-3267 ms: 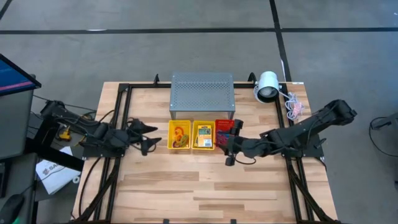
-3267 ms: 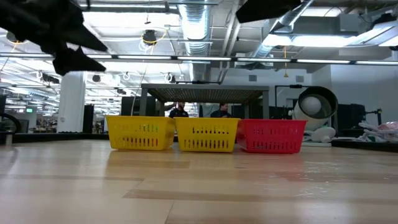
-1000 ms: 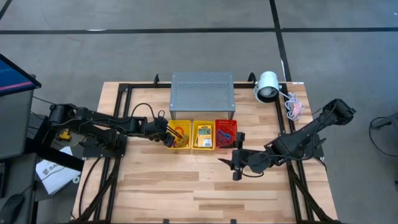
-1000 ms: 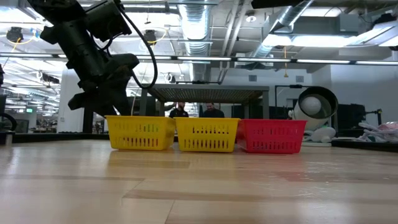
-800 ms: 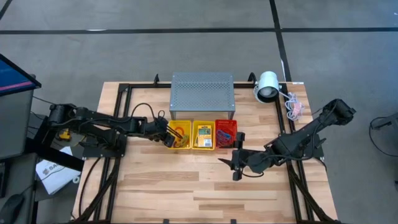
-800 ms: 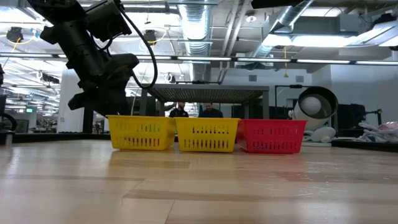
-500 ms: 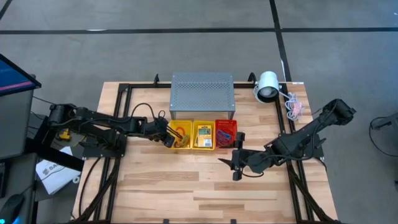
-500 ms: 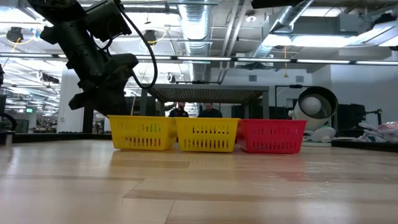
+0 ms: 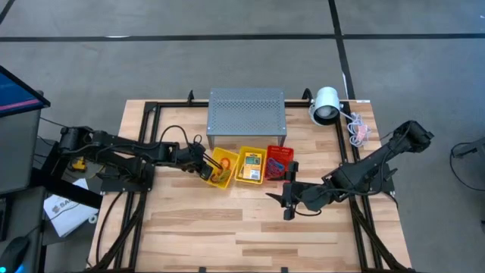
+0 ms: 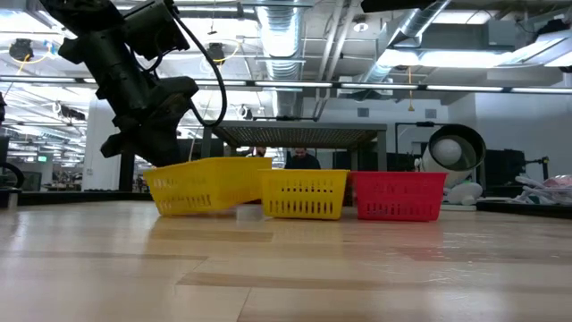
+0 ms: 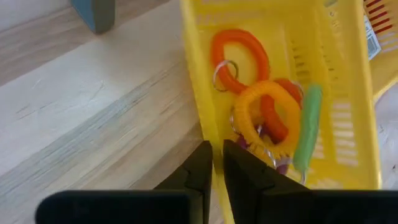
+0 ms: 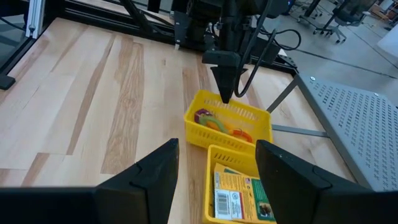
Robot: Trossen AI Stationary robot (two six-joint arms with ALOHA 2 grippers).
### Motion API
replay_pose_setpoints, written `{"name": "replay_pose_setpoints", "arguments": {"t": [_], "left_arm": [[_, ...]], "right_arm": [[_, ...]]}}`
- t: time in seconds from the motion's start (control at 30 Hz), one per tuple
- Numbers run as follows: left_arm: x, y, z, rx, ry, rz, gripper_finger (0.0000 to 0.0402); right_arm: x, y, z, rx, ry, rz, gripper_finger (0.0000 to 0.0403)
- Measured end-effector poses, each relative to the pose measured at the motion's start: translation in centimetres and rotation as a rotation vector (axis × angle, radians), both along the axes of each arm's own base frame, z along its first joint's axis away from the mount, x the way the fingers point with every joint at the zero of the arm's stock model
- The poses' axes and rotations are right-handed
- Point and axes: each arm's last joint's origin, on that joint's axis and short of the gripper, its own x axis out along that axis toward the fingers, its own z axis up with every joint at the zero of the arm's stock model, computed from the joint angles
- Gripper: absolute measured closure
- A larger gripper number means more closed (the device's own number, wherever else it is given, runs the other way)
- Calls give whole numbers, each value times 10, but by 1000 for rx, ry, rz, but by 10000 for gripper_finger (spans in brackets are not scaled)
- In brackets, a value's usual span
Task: Pick & Place Office Desk Supplies
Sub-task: Put the left yellow bin on the shelf
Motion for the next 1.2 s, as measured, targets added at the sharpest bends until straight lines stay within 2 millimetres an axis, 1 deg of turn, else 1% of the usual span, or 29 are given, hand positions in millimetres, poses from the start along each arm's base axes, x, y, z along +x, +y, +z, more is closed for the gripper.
{"name": "replay_pose_setpoints", "arguments": {"t": [0.23,0.37,0.47,0.63,0.83,1.0,1.2], "left_arm": [[0,0,0,-12,-2,-13,387],[0,-1,1,-32,-3,-27,386],[-1,-2,6,-30,-19,-50,386],[0,-2,33,-8,-81,-70,391],[-5,-2,62,6,-136,-81,392],[-9,-2,77,-8,-129,-92,393],[-4,-4,96,-45,-182,-137,393]], "right_arm": [[0,0,0,0,0,0,198],[0,0,0,0,0,0,198],[0,0,0,0,0,0,198],[0,0,0,-1,2,0,198],[0,0,0,-1,2,0,198],[0,0,0,-3,5,0,198],[0,0,-1,-5,9,0,198]]}}
